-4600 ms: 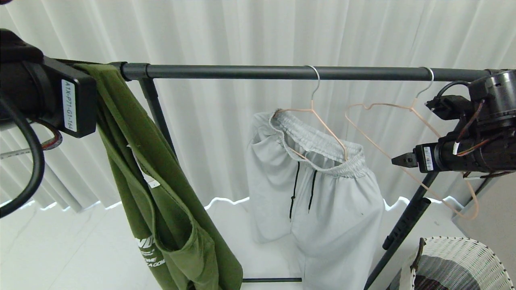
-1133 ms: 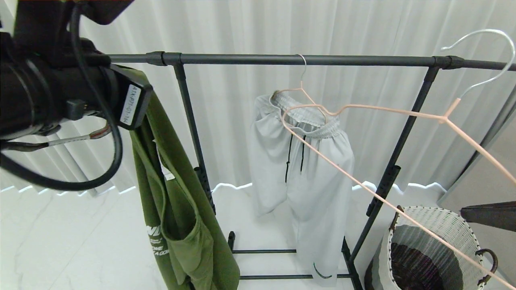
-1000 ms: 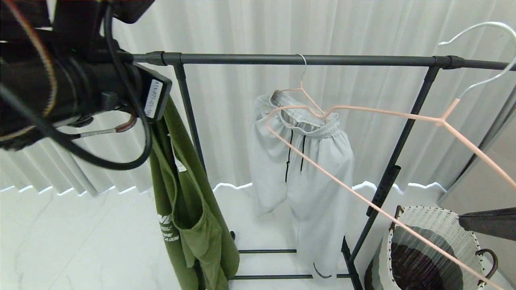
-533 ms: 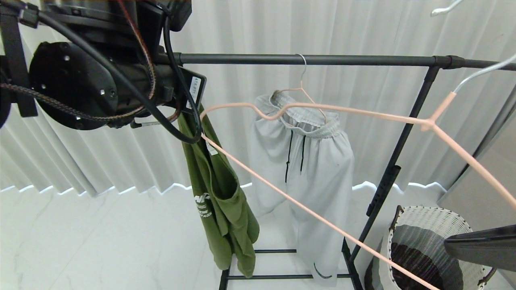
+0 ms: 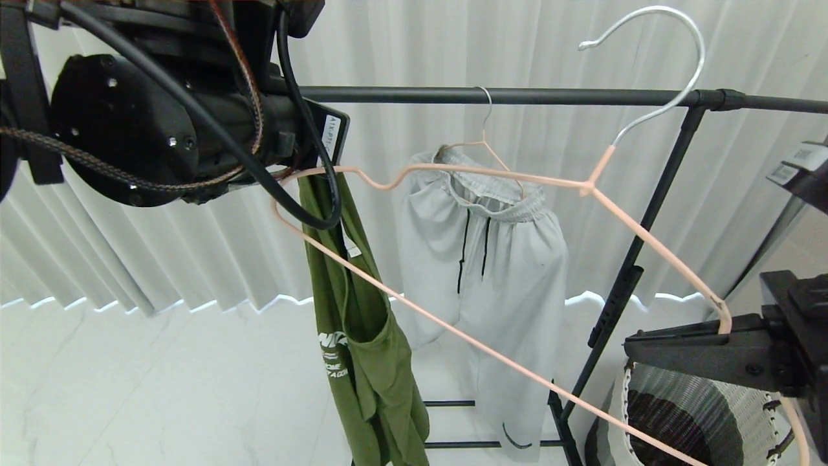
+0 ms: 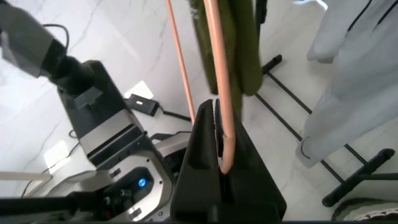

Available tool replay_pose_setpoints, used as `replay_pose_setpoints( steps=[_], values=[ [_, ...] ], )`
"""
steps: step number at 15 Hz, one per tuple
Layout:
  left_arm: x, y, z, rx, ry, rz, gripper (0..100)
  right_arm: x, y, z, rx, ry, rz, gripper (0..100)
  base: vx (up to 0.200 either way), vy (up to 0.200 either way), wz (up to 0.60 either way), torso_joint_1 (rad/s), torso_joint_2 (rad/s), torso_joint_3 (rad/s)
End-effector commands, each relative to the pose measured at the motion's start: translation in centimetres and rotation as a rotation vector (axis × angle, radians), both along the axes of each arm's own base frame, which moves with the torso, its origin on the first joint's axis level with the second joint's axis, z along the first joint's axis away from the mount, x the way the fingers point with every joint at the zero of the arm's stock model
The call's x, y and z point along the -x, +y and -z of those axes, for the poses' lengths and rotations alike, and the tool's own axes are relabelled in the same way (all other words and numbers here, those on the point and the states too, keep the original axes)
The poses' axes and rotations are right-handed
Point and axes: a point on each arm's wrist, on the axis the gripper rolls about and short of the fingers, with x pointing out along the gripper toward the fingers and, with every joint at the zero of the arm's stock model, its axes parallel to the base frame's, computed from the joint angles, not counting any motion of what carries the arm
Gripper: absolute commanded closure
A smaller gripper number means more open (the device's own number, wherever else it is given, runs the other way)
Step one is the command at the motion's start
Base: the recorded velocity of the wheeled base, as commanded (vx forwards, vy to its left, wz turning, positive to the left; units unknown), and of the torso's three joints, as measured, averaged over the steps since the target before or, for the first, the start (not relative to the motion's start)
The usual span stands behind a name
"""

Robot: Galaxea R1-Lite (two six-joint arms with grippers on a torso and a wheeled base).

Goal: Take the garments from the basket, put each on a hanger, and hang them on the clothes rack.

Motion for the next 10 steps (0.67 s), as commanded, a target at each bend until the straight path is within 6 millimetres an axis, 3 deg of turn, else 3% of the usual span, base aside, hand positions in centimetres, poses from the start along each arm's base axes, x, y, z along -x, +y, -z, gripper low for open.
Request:
replay_pose_setpoints(
  steps=[1, 10],
  values=[
    [0.1, 0.05, -0.15, 0.003, -0.004, 0.0, 100, -0.57, 0.46, 0.44, 0.02, 0.015, 0.01, 100, 0.0, 0.0, 0.0, 0.0, 0.0, 0.0],
    [0.11, 0.0, -0.11, -0.003, -0.006, -0.02, 100, -1.38, 0.22, 0.25, 0.03, -0.017, 0.098, 100, 0.0, 0.0, 0.0, 0.0, 0.0, 0.0]
  ],
)
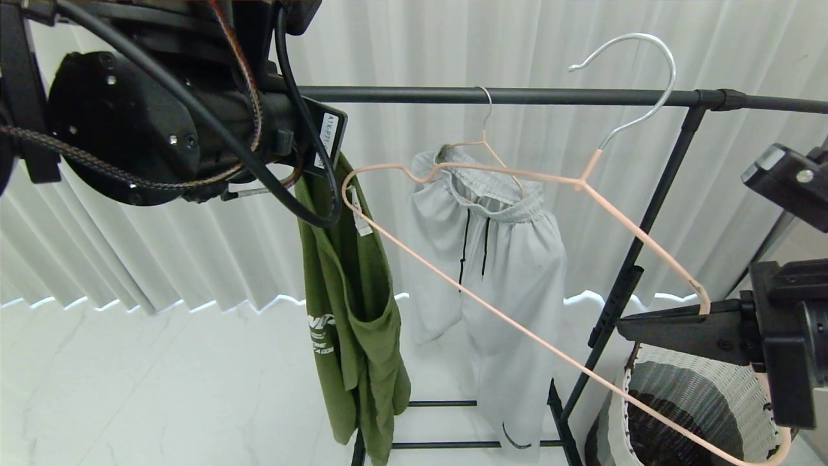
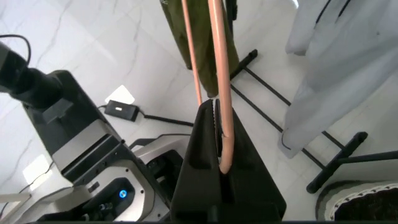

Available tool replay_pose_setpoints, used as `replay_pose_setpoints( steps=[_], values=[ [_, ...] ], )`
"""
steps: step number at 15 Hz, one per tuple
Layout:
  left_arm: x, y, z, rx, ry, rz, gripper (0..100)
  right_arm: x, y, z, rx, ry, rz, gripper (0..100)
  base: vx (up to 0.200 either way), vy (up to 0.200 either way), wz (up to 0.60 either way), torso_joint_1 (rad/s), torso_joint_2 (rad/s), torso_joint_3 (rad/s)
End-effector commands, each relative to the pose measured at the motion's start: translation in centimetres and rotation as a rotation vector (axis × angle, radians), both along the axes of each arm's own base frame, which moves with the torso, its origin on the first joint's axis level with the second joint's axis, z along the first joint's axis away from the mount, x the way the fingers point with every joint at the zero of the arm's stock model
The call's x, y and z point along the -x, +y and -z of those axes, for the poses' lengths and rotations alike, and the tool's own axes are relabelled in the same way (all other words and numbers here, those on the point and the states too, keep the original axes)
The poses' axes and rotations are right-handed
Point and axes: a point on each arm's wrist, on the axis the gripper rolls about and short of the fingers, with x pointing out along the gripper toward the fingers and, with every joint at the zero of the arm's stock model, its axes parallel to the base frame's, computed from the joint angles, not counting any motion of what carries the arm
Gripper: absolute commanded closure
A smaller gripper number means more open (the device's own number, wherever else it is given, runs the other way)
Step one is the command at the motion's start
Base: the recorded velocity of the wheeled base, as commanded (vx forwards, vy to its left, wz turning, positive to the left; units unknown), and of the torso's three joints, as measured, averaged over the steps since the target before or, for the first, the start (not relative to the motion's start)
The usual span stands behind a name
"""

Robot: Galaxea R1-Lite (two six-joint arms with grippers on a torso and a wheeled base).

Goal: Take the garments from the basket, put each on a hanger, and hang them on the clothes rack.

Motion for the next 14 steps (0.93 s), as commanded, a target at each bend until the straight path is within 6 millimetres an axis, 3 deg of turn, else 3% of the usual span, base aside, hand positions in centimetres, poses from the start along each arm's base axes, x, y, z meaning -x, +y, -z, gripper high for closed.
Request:
replay_pose_setpoints(
  steps=[1, 6, 11, 14],
  values=[
    [0.0, 0.0, 0.0, 0.0, 0.0, 0.001, 100, -0.1, 0.1, -0.1, -0.003, -0.001, 0.0, 100, 0.0, 0.0, 0.0, 0.0, 0.0, 0.0],
    [-0.1, -0.1, 0.1, -0.002, 0.004, 0.002, 100, 0.3, 0.4, -0.1, -0.006, 0.001, -0.041, 100, 0.0, 0.0, 0.0, 0.0, 0.0, 0.0],
    [0.2, -0.5, 0.3, -0.004, 0.009, 0.017, 100, -0.8, 1.7, 0.0, -0.025, -0.016, -0.041, 100, 0.0, 0.0, 0.0, 0.0, 0.0, 0.0],
    [0.1, -0.4, 0.1, -0.001, 0.003, 0.016, 100, 0.0, 1.6, 0.4, -0.014, -0.002, -0.069, 100, 0.0, 0.0, 0.0, 0.0, 0.0, 0.0]
  ],
)
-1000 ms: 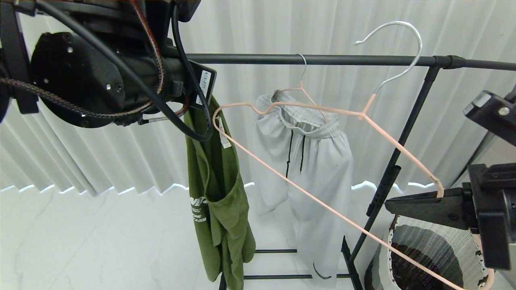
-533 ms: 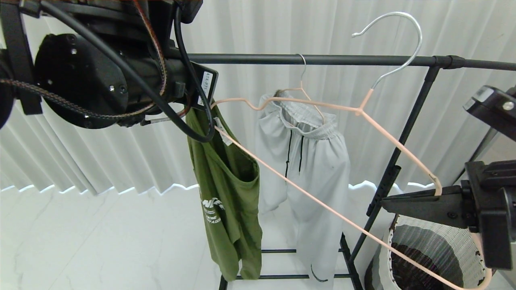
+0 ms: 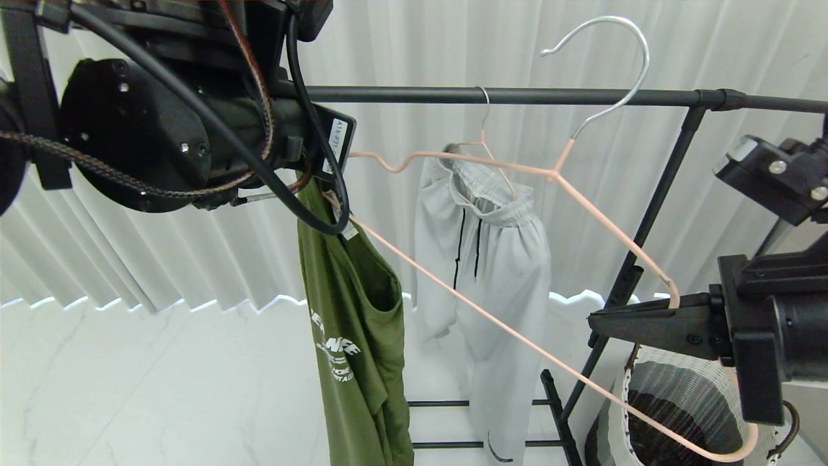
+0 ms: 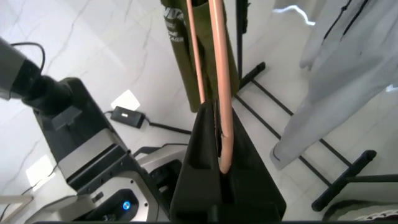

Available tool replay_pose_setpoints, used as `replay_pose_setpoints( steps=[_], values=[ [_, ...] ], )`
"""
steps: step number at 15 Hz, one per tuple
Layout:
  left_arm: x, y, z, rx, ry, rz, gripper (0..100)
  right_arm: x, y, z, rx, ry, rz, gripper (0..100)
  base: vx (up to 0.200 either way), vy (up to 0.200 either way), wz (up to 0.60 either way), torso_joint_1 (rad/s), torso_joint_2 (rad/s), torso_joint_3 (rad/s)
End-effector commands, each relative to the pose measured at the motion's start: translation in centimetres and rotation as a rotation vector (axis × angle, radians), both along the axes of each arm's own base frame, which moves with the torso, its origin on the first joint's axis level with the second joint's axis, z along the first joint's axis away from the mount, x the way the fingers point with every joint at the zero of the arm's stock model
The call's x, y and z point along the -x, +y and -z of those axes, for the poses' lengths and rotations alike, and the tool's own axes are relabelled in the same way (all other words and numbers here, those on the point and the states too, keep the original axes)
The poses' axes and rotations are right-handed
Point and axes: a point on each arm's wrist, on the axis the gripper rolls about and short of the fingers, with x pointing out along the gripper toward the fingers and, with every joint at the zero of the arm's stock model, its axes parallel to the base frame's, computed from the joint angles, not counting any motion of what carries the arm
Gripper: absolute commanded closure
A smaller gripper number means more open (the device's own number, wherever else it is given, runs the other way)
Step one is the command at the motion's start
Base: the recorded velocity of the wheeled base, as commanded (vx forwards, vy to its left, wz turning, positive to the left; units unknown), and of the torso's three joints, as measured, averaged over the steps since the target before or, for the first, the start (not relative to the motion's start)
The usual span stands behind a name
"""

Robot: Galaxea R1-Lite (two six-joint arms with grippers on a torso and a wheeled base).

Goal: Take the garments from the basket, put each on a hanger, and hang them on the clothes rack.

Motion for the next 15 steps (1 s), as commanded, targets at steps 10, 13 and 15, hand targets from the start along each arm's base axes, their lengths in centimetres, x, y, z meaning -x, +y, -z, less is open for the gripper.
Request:
replay_pose_setpoints(
  steps=[10, 13, 15],
  values=[
    [0.0, 0.0, 0.1, -0.003, 0.002, -0.002, 100, 0.7, -0.3, 0.6, -0.007, -0.008, -0.012, 100, 0.0, 0.0, 0.0, 0.0, 0.0, 0.0],
    [0.0, 0.0, 0.0, -0.002, 0.001, -0.002, 100, -0.1, 0.4, 0.8, -0.012, -0.014, -0.002, 100, 0.0, 0.0, 0.0, 0.0, 0.0, 0.0],
    [0.0, 0.0, 0.1, -0.003, 0.002, -0.002, 100, -0.3, 0.5, 0.8, -0.024, -0.024, 0.006, 100, 0.0, 0.0, 0.0, 0.0, 0.0, 0.0]
  ],
)
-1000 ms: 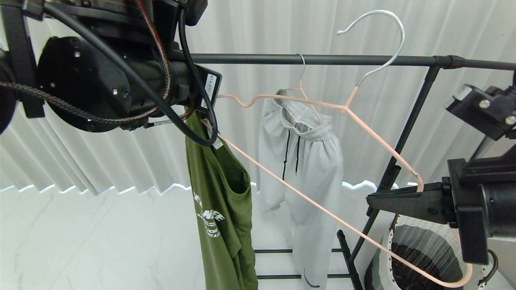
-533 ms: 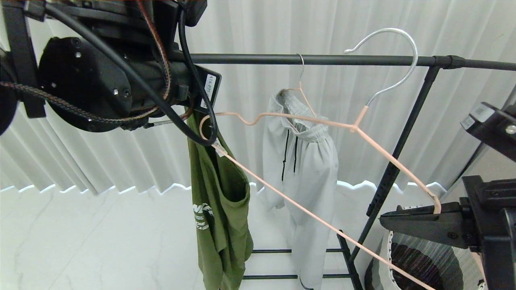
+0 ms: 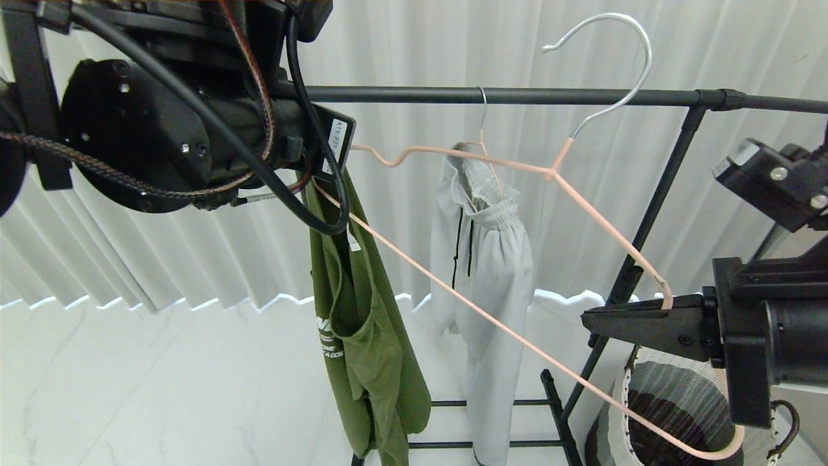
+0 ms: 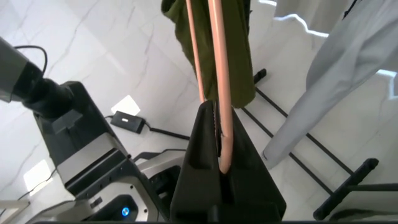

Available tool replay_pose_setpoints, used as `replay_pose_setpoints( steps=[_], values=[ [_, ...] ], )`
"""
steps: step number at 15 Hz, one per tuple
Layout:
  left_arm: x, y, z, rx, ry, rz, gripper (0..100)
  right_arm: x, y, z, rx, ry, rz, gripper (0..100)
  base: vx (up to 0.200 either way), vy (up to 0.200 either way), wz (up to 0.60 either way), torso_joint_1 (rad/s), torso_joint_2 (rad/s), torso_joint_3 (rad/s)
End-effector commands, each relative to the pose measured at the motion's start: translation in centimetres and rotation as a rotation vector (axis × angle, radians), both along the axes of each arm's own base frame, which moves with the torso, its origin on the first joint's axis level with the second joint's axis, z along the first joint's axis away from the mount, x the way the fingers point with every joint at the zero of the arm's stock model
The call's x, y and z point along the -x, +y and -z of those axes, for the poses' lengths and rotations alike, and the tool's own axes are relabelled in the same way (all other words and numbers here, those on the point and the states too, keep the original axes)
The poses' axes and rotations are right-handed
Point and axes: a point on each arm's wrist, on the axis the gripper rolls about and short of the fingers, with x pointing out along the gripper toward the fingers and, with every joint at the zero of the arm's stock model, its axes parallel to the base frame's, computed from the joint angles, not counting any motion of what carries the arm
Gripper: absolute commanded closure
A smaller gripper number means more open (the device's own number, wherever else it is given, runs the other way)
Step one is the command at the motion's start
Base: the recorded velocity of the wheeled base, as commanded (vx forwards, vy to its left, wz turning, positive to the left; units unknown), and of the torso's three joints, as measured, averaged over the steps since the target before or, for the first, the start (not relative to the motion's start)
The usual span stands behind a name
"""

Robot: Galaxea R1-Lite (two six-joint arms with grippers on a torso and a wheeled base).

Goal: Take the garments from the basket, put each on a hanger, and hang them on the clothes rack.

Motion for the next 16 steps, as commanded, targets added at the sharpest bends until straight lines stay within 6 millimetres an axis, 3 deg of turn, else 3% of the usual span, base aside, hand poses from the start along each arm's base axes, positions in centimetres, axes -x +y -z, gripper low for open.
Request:
replay_pose_setpoints(
  steps=[1, 8, 16],
  values=[
    [0.0, 0.0, 0.0, 0.0, -0.001, 0.0, 100, -0.4, 0.3, 0.3, 0.013, 0.01, 0.01, 100, 0.0, 0.0, 0.0, 0.0, 0.0, 0.0],
    [0.6, 0.0, -0.1, -0.018, -0.008, -0.058, 100, -1.2, 0.9, 1.0, 0.042, 0.027, 0.039, 100, 0.0, 0.0, 0.0, 0.0, 0.0, 0.0],
    [1.4, -0.9, 1.2, -0.053, 0.022, -0.027, 100, -1.7, 1.1, 1.0, 0.03, 0.005, 0.069, 100, 0.0, 0.0, 0.0, 0.0, 0.0, 0.0]
  ],
)
